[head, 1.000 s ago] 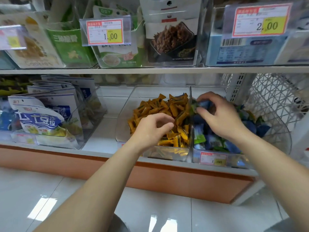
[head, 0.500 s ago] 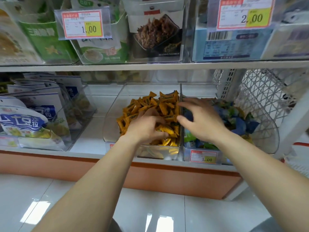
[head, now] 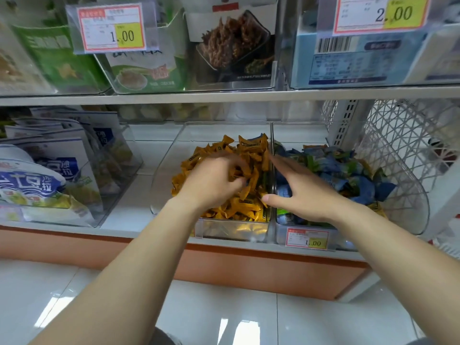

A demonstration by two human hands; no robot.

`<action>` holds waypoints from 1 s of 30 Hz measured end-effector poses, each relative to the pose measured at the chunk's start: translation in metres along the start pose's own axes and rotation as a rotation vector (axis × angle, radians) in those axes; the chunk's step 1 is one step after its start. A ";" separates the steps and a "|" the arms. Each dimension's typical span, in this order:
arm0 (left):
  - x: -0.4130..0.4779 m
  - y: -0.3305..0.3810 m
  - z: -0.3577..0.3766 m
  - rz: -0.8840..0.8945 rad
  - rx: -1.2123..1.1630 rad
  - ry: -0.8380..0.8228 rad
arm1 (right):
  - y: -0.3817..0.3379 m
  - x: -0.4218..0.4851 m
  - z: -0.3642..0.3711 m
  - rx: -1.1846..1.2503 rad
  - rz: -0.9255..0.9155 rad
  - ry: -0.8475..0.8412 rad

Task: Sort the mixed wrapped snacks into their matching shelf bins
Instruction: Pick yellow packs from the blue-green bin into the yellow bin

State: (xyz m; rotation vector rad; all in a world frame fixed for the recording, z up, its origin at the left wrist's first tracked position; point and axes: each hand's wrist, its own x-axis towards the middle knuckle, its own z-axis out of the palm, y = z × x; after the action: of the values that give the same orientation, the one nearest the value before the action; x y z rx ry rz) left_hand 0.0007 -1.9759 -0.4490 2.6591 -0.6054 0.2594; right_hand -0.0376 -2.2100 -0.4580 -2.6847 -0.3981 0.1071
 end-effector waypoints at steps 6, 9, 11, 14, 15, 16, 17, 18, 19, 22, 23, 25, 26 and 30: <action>0.005 -0.002 0.030 0.144 0.139 -0.102 | 0.001 -0.002 0.003 -0.002 -0.001 0.018; 0.003 -0.021 0.015 0.101 0.067 -0.069 | 0.002 0.000 0.004 -0.006 -0.006 0.020; -0.001 -0.035 0.005 0.048 0.039 -0.068 | 0.003 0.001 0.005 -0.005 -0.011 0.025; -0.010 -0.050 -0.011 -0.070 0.082 -0.082 | 0.003 0.002 0.005 0.004 -0.014 0.030; -0.012 -0.053 -0.016 -0.106 0.090 -0.098 | 0.003 0.002 0.005 0.003 -0.014 0.029; -0.014 -0.056 -0.021 -0.138 0.100 -0.119 | 0.003 0.001 0.005 0.001 -0.013 0.026; -0.016 -0.058 -0.025 -0.168 0.119 -0.145 | 0.002 0.001 0.005 0.000 -0.013 0.023; -0.017 -0.057 -0.027 -0.194 0.151 -0.169 | 0.002 0.001 0.004 0.000 -0.014 0.020; -0.017 -0.055 -0.028 -0.213 0.201 -0.183 | 0.002 0.001 0.004 0.001 -0.015 0.018; -0.012 -0.035 -0.021 -0.163 0.258 -0.072 | 0.000 0.000 0.002 0.006 -0.014 0.014; -0.009 -0.026 -0.016 -0.105 0.173 -0.023 | 0.000 0.000 0.002 0.005 -0.015 0.017; -0.002 -0.005 -0.004 -0.018 -0.060 -0.042 | -0.001 0.000 0.001 0.006 -0.014 0.020; 0.001 0.003 0.003 0.003 -0.132 -0.101 | -0.001 -0.001 0.001 0.010 -0.013 0.019; 0.007 0.005 0.025 0.035 0.074 -0.167 | 0.000 -0.001 0.002 0.016 -0.011 0.015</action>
State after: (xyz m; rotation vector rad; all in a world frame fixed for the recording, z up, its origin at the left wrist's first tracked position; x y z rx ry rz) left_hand 0.0071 -1.9929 -0.4677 2.7626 -0.7075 0.0702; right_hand -0.0388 -2.2092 -0.4596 -2.6653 -0.4053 0.0869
